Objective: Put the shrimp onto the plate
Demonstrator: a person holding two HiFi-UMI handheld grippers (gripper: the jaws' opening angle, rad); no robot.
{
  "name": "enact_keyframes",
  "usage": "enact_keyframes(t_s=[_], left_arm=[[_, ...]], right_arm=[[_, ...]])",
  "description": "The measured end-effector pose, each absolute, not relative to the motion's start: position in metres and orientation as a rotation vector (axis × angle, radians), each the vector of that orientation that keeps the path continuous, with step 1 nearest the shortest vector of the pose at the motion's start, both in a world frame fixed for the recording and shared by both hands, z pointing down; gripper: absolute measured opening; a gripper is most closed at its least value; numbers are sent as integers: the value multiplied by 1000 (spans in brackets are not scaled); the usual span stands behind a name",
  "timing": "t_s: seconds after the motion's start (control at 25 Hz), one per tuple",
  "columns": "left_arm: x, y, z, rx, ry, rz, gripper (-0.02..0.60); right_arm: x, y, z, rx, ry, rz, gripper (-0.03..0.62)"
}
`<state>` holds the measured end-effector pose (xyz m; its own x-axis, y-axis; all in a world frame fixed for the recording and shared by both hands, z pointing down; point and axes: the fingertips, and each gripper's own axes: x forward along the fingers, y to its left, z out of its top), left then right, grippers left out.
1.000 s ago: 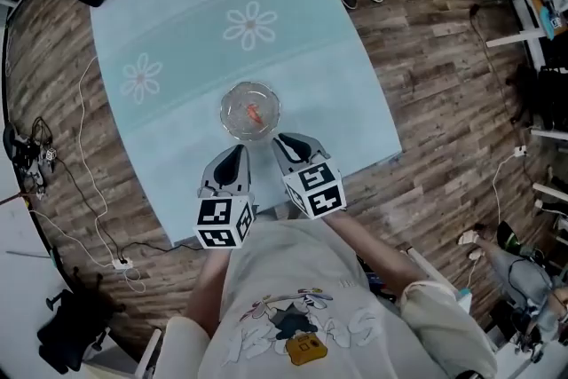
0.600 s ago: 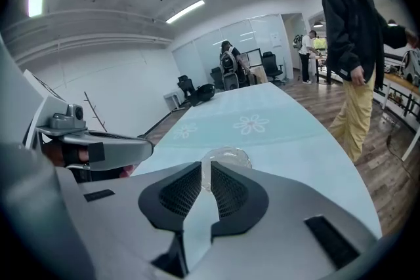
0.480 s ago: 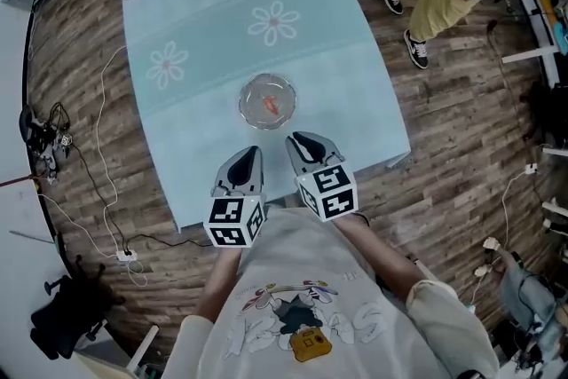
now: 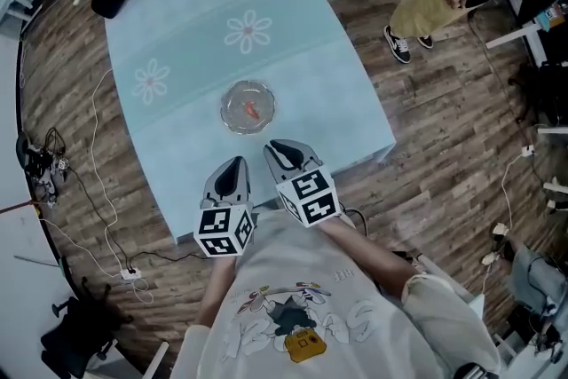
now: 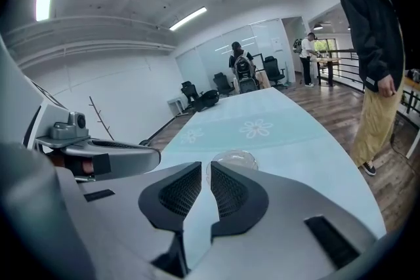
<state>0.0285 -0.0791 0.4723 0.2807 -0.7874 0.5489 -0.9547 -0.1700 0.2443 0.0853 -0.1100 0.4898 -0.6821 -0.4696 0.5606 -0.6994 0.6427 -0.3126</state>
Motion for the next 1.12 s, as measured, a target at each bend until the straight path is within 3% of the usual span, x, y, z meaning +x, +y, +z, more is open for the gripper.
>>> enact_keyframes(t_s=[1.12], left_arm=[[31,-20,401,2199,-1582,332,8]], right_arm=[[76,-50,395,1014,-2637,462,41]])
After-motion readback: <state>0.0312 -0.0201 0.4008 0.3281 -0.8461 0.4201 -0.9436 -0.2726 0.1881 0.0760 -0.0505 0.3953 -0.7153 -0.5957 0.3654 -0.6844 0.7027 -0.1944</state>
